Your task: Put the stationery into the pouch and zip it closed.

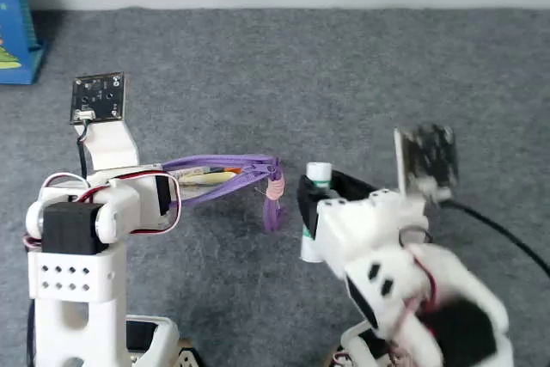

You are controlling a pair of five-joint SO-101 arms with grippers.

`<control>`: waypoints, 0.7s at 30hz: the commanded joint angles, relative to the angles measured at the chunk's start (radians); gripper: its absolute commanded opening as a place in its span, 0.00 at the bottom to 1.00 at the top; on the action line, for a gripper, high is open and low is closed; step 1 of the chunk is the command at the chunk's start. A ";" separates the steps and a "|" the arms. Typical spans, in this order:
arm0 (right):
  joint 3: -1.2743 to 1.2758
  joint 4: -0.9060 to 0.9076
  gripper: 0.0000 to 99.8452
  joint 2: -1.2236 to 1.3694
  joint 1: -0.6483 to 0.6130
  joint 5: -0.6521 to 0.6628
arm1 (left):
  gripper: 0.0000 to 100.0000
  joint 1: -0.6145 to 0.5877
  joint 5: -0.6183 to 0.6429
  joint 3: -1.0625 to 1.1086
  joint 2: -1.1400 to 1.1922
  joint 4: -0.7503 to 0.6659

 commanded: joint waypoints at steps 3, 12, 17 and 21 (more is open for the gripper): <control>0.149 -0.297 0.01 -0.166 -0.133 0.011 | 0.01 0.003 0.008 -0.001 0.006 -0.005; 0.453 -0.835 0.01 -0.302 -0.275 0.078 | 0.01 0.003 0.008 -0.001 0.006 -0.005; 0.574 -1.095 0.01 -0.298 -0.286 0.126 | 0.01 0.003 0.008 -0.001 0.006 -0.005; 0.641 -1.216 0.01 -0.282 -0.283 0.127 | 0.01 0.003 0.008 -0.001 0.006 -0.005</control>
